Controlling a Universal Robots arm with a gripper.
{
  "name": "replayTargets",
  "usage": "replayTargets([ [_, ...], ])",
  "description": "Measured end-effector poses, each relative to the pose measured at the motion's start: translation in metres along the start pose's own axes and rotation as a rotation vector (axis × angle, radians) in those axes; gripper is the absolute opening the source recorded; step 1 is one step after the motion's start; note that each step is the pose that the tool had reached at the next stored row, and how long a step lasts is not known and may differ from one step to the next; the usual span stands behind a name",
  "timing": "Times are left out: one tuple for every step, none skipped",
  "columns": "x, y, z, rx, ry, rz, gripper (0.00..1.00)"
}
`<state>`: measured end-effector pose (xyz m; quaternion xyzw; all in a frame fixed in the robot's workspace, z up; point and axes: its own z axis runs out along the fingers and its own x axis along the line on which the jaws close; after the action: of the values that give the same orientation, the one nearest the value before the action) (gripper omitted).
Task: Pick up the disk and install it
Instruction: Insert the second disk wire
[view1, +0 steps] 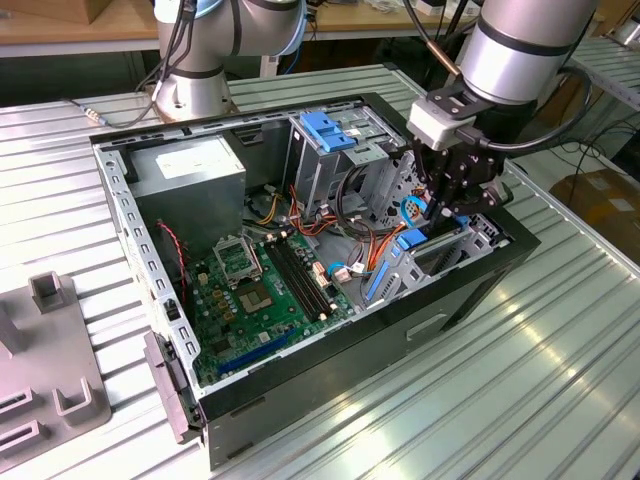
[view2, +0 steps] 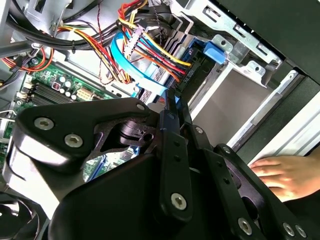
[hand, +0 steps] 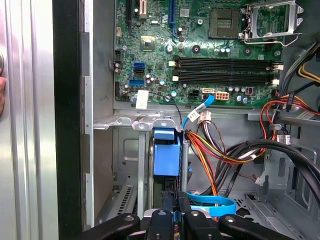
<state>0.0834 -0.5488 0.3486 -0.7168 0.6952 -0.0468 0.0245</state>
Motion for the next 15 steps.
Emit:
replayTargets([
  [0.0, 0.0, 0.0001, -0.0001, 0.0003, 0.003, 0.16],
  [0.0, 0.0, 0.0003, -0.0002, 0.0008, 0.008, 0.16],
  [0.0, 0.0, 0.0003, -0.0003, 0.001, 0.008, 0.16],
  [0.0, 0.0, 0.0003, -0.0003, 0.0009, 0.009, 0.16],
  [0.0, 0.0, 0.0004, -0.0003, 0.0009, 0.009, 0.16],
  [0.0, -0.0002, 0.0005, -0.0003, 0.0009, 0.009, 0.16],
  [0.0, -0.0003, 0.0005, -0.0003, 0.0009, 0.009, 0.16],
  [0.0, -0.0003, 0.0006, -0.0003, 0.0003, 0.01, 0.16],
  [0.0, -0.0003, 0.0006, -0.0003, -0.0001, 0.01, 0.16],
  [0.0, -0.0003, 0.0006, -0.0003, -0.0011, 0.011, 0.16],
  [0.0, -0.0003, 0.0006, -0.0003, -0.0044, 0.012, 0.16],
  [0.0, -0.0004, 0.0007, -0.0001, -0.0116, 0.014, 0.16],
  [0.0007, -0.0005, 0.0006, 0.0002, -0.0275, 0.017, 0.16],
  [0.0019, -0.0005, 0.0006, 0.0005, -0.0369, 0.018, 0.16],
  [0.0048, -0.0004, 0.0008, 0.0005, -0.0407, 0.02, 0.16],
])
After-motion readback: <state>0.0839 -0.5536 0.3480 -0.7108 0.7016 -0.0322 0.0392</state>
